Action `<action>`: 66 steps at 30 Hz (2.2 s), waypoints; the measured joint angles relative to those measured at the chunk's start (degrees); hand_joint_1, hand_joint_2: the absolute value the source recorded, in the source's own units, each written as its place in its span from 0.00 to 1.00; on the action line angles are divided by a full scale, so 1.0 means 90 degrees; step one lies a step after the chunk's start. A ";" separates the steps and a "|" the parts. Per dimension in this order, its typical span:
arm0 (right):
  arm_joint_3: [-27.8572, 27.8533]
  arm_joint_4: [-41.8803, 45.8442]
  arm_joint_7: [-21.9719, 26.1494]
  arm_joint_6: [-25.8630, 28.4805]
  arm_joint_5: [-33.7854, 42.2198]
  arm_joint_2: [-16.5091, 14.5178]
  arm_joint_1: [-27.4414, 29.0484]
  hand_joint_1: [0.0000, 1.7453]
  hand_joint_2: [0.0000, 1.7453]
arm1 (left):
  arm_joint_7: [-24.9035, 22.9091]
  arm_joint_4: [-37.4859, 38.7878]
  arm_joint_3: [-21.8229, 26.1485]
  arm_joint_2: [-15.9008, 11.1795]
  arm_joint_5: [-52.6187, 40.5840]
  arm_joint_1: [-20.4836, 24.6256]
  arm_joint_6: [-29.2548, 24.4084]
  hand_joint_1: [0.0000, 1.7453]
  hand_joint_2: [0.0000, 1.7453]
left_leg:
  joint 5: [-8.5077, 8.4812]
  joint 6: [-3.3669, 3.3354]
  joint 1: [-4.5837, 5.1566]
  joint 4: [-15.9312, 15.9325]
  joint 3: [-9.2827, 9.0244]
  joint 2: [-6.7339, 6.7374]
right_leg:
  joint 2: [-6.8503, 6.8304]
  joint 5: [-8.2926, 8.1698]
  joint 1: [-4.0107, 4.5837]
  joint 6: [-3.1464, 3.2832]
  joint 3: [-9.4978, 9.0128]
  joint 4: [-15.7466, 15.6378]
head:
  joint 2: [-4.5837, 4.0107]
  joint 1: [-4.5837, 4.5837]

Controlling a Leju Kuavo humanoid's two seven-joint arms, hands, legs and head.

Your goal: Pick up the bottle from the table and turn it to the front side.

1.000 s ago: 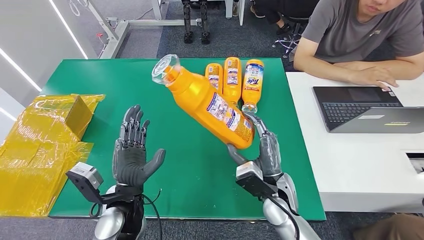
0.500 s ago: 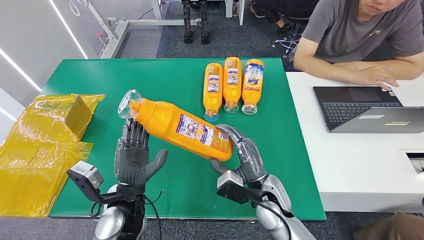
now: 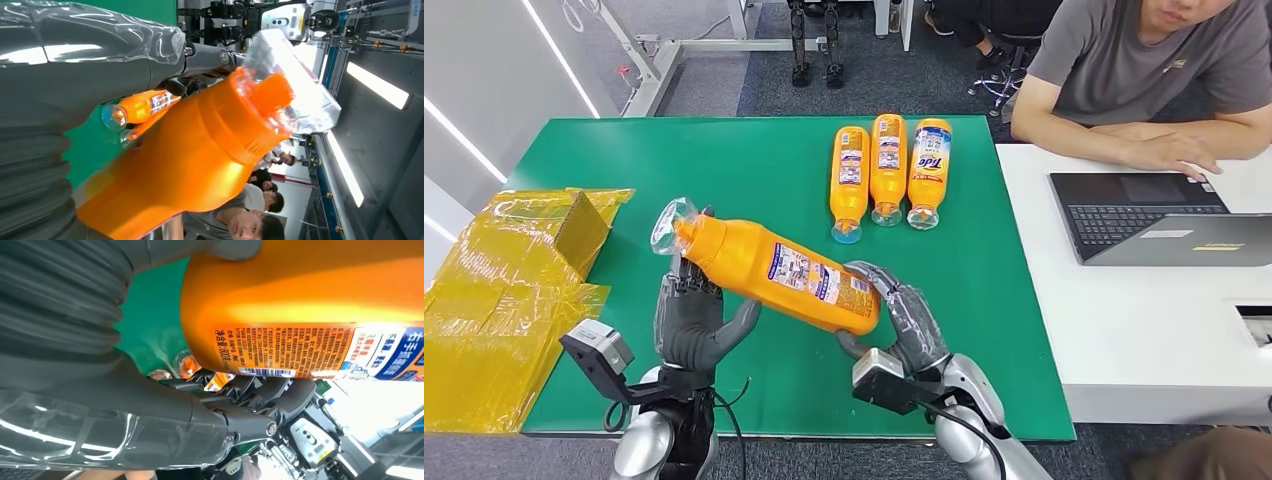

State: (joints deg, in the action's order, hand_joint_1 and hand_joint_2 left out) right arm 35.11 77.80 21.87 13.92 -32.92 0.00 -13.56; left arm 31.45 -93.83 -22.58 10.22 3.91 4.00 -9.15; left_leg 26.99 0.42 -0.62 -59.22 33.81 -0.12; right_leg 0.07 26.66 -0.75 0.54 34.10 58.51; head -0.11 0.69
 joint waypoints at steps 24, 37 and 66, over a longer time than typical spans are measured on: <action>0.0072 -0.0072 -0.0138 -0.0393 -0.0364 0.0007 0.0284 1.00 1.00 | -0.0092 0.0077 0.0010 0.0101 0.0005 0.0063 0.0111 0.00 1.00 | 0.0000 0.0000 0.0000 0.0000 0.0001 0.0003 | 0.0002 0.0000 0.0000 0.0000 0.0002 0.0000 | 0.0000 0.0001; 0.0076 -0.0074 -0.0143 -0.0393 -0.0364 0.0007 0.0290 1.00 1.00 | -0.0092 0.0080 0.0010 0.0101 0.0005 0.0069 0.0114 0.00 1.00 | 0.0000 0.0000 0.0000 0.0000 0.0001 0.0003 | 0.0002 0.0000 0.0000 0.0000 0.0002 0.0000 | 0.0000 0.0001; 0.0082 -0.0093 -0.0145 -0.0391 -0.0364 0.0010 0.0291 1.00 1.00 | -0.0092 0.0106 0.0010 0.0101 0.0005 0.0094 0.0116 0.00 1.00 | 0.0000 0.0000 0.0000 0.0000 0.0001 0.0003 | 0.0002 0.0000 0.0000 0.0000 0.0001 0.0000 | 0.0000 0.0001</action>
State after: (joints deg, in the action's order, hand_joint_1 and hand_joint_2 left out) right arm 35.85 76.96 20.57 10.40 -36.20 0.09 -10.94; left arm 30.62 -92.87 -22.49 11.13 3.96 4.85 -8.11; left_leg 27.00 0.42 -0.62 -59.22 33.82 -0.10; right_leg 0.09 26.66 -0.75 0.54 34.11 58.51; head -0.11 0.70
